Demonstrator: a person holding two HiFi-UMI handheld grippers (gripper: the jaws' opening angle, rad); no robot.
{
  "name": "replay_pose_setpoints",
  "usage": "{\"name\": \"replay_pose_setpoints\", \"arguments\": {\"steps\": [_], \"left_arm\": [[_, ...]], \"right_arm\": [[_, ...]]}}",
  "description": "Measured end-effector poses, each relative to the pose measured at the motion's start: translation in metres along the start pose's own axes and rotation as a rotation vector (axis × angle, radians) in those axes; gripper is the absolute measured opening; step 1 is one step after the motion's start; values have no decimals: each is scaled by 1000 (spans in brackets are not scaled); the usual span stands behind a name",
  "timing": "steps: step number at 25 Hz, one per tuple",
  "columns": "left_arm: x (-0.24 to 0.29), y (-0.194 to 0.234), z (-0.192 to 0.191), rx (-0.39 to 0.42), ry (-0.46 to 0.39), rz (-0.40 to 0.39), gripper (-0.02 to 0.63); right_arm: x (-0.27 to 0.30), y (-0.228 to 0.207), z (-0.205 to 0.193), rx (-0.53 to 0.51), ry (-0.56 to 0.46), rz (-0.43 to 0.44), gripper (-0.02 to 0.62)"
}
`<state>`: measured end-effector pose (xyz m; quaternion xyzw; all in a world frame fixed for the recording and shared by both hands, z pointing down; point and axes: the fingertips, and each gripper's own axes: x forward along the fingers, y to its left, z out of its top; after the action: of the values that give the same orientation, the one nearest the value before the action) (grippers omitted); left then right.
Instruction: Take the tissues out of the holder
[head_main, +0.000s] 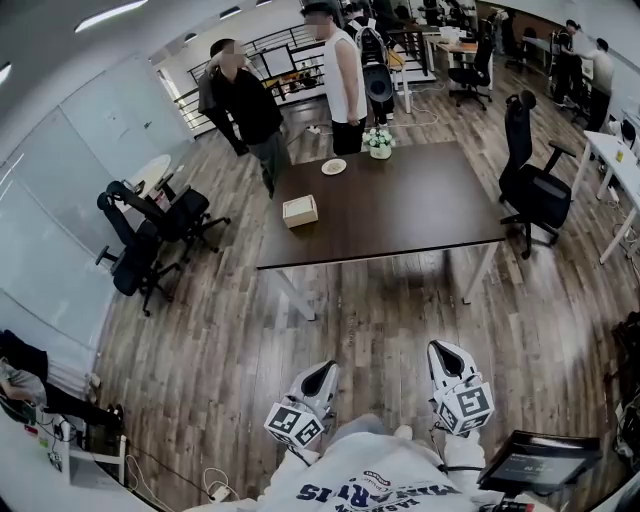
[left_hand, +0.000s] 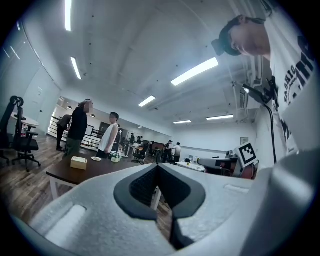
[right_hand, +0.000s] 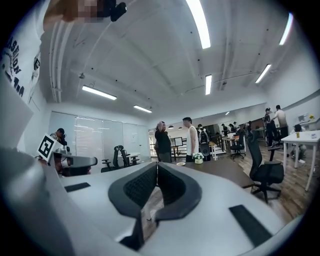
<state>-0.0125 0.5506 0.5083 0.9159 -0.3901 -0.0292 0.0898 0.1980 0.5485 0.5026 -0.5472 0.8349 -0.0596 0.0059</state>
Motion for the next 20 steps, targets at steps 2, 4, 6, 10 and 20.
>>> {"name": "replay_pose_setpoints", "arguments": {"steps": [2,4,6,10,20], "left_arm": [[5,0,-2,-6,9,6,-2],[13,2,-6,-10,22,9,-2],[21,7,-11,-16,27,9,-2],[45,24,-17,-35,22,-4,-2],[135,122,-3,-31,17,-64,-2]], "right_arm": [[6,-6,1,3,2,5,8],[11,-11,4,-1,-1,10,9],[18,-16,3,-6,1,9,8],[39,-30,0,-16,15,2,8],[151,-73,13,-50,35,-61,8]]}}
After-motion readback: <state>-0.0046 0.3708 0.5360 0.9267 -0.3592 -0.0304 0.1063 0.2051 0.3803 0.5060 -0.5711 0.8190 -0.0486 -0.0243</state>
